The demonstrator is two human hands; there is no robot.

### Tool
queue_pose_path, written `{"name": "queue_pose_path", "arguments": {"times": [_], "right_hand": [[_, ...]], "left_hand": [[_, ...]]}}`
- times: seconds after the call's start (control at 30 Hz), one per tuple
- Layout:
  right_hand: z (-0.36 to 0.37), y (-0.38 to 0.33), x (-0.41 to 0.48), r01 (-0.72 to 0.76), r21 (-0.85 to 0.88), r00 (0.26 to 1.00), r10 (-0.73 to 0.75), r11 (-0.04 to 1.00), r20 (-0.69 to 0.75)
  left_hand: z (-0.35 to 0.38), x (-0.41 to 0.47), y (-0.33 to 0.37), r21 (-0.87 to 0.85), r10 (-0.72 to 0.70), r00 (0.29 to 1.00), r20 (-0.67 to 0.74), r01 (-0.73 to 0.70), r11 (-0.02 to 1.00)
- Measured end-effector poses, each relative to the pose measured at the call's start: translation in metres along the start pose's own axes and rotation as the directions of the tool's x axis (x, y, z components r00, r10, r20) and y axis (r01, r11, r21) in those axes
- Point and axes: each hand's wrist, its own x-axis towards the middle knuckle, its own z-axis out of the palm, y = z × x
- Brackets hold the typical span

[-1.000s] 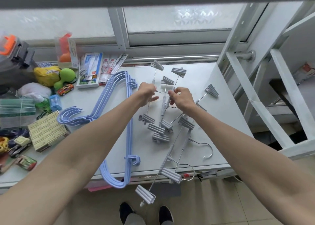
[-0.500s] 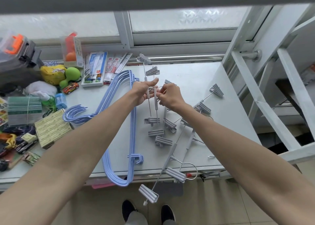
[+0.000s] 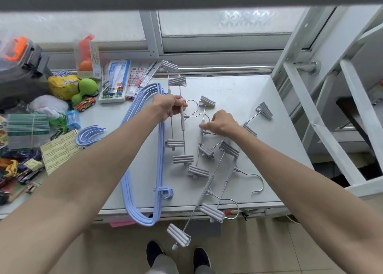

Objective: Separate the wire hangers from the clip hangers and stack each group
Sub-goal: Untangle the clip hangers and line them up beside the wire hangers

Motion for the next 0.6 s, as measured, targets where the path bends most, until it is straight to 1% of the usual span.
{"name": "queue_pose_path", "arguments": {"times": [0.07,0.1,0.2,0.3,0.37,0.47,0.53,0.6], "right_hand": [[0.005,-0.002,-0.001,0.021,-0.101,1.000,-0.019,0.995,0.017],[0.007,-0.004,-0.001,0.024,-0.105,1.000,-0.022,0.994,0.017],[0.007,-0.008,-0.003,0.026,-0.050,0.999,-0.025,0.998,0.022],[0.003,-0.009,-0.006,0.001,0.017,1.000,-0.002,1.000,0.024],[0.001,-0.007,-0.005,-0.022,0.083,1.000,0.023,0.996,-0.015],[0.000,-0.003,-0.001,-0.025,0.204,0.990,0.052,0.979,-0.129],[-0.002,-0.001,-0.003,0.006,0.286,0.979,0.053,0.958,-0.196],[-0.005,0.001,-0.004,0.054,0.341,0.970,0.031,0.938,-0.240]], "left_hand": [[-0.002,0.001,0.004,0.022,0.009,1.000,-0.013,-0.009,1.000],[-0.003,0.003,0.005,0.035,0.013,1.000,-0.023,-0.012,0.999],[-0.004,0.005,0.010,0.035,0.004,0.999,-0.034,-0.003,0.999],[-0.007,0.008,0.016,-0.024,-0.019,0.999,-0.042,0.018,1.000],[-0.010,0.010,0.019,-0.061,-0.031,0.998,-0.061,0.028,0.998],[-0.011,0.011,0.020,-0.036,-0.026,0.992,-0.122,0.022,0.999],[-0.008,0.013,0.017,-0.029,-0.019,0.990,-0.138,0.015,0.999],[-0.002,0.015,0.012,-0.018,-0.016,0.992,-0.125,0.014,1.000]]}}
